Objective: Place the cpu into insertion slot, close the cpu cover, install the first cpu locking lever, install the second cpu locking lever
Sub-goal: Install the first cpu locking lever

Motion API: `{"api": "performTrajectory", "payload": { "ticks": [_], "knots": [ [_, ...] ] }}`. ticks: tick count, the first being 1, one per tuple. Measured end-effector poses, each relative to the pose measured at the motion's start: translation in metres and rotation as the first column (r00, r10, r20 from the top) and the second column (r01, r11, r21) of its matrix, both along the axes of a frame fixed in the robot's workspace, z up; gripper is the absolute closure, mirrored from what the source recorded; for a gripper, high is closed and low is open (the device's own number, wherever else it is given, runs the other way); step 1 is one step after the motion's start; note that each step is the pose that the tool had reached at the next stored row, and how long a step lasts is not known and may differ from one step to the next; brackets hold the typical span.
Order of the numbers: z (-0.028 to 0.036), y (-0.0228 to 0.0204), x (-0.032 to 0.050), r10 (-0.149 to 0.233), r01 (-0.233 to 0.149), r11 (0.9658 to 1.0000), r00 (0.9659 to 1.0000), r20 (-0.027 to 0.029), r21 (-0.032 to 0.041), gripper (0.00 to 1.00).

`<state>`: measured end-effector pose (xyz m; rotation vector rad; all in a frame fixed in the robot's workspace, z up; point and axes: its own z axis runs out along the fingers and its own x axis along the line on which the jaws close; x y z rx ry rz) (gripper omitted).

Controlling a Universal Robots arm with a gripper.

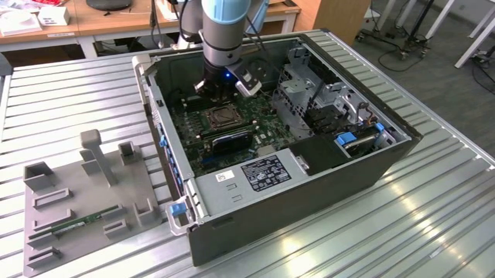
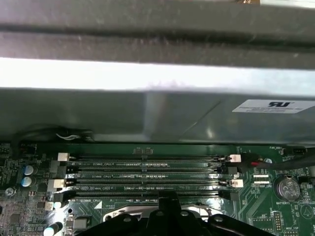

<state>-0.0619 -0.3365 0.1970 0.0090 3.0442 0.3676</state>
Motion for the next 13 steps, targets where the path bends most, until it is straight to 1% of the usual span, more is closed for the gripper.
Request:
{"api": "performTrajectory", "payload": {
  "ticks": [4,9,13],
  "knots": [
    [-0.0021,0.0000,0.0002,0.000,0.000,0.9999,1.0000,-0.0002,-0.0113,0.89],
    [-0.0046,0.0002,0.0004,0.000,0.000,0.9996,1.0000,-0.0003,-0.0277,0.89],
    [-0.0063,0.0006,0.0003,0.001,-0.001,0.9993,1.0000,-0.0027,-0.0383,0.89]
  ]
}}
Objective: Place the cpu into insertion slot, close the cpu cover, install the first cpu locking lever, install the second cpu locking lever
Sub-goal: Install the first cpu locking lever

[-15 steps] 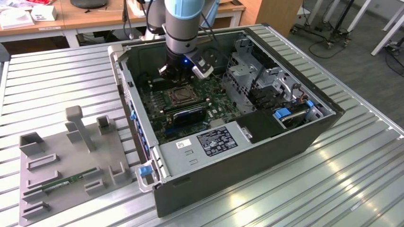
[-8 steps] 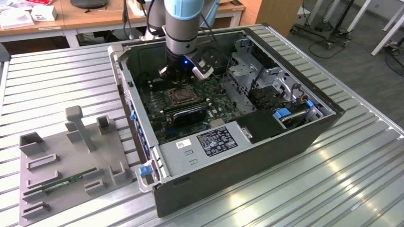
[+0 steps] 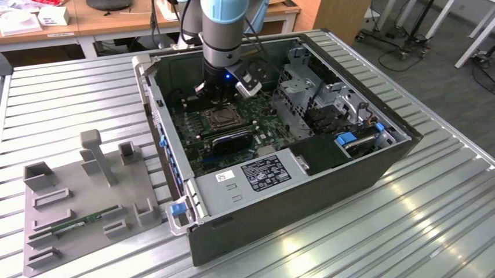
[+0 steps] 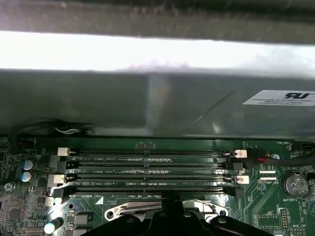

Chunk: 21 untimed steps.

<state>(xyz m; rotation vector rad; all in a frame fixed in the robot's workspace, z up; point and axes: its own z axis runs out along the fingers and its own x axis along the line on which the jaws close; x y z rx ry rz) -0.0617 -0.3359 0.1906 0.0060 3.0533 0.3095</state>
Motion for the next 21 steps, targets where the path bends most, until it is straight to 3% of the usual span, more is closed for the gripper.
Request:
{"api": "performTrajectory", "payload": {
  "ticks": [2,8,11,21],
  "knots": [
    [0.0000,0.0003,0.0000,0.000,0.000,1.0000,1.0000,-0.0008,-0.0030,0.89],
    [0.0016,0.0004,0.0000,0.000,0.000,1.0000,1.0000,0.0004,-0.0023,0.89],
    [0.0049,0.0004,0.0003,-0.001,0.001,1.0000,1.0000,0.0037,-0.0027,0.89],
    [0.0206,0.0002,0.0002,-0.001,0.001,1.0000,1.0000,0.0027,-0.0031,0.89]
  ]
}}
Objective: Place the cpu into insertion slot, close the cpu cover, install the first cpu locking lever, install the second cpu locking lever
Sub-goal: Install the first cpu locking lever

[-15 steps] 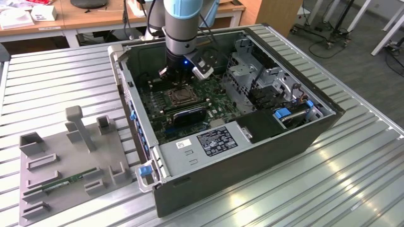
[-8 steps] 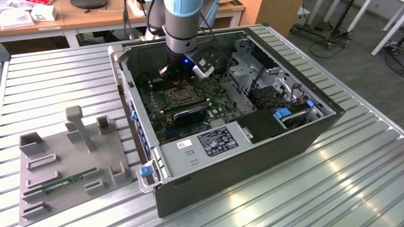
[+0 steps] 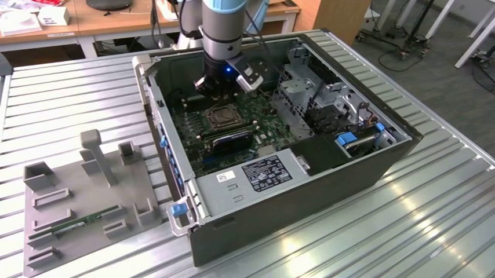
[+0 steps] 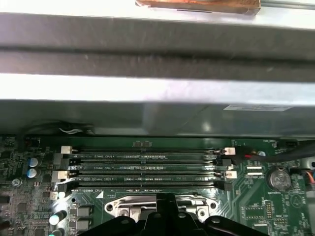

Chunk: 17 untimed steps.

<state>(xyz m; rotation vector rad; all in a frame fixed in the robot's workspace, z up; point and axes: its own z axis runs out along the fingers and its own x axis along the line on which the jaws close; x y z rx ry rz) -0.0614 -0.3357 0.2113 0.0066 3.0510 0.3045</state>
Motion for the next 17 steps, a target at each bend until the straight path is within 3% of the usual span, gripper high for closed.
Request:
{"api": "performTrajectory", "payload": {
  "ticks": [6,9,17],
  "knots": [
    [0.0084,0.0000,0.0000,0.000,0.000,1.0000,1.0000,0.0000,0.0029,0.89],
    [0.0086,0.0000,-0.0002,0.000,0.000,0.9998,1.0000,-0.0001,0.0204,0.89],
    [0.0103,0.0001,-0.0011,0.000,0.000,0.9991,1.0000,0.0000,0.0434,0.89]
  ]
}}
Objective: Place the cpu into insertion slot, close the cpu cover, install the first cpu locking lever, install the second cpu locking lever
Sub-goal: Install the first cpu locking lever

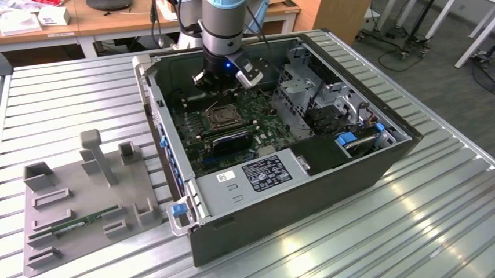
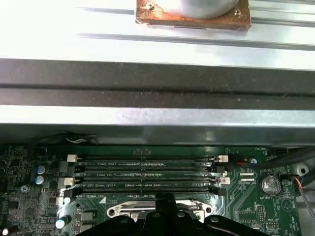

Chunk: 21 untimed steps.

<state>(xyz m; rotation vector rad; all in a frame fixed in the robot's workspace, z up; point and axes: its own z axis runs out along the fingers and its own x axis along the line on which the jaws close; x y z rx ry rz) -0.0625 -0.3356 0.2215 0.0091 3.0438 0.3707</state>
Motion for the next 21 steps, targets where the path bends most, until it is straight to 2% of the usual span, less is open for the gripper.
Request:
{"api": "performTrajectory", "payload": {
  "ticks": [4,8,9,15,16,19,21],
  "knots": [
    [0.0002,0.0000,-0.0012,0.000,0.000,0.9999,1.0000,0.0000,0.0167,0.89],
    [0.0002,0.0000,-0.0031,0.000,0.000,0.9991,1.0000,0.0000,0.0421,0.89],
    [0.0002,0.0000,-0.0035,0.000,0.000,0.9989,1.0000,0.0000,0.0462,0.89],
    [0.0003,-0.0001,-0.0040,0.000,0.000,0.9988,1.0000,-0.0002,0.0493,0.89],
    [0.0003,-0.0001,-0.0043,0.000,0.000,0.9987,1.0000,-0.0001,0.0516,0.89],
    [0.0002,-0.0001,-0.0052,0.000,0.000,0.9979,1.0000,0.0000,0.0651,0.89],
    [0.0002,0.0000,-0.0053,0.000,0.000,0.9978,1.0000,0.0000,0.0662,0.89]
  ]
}}
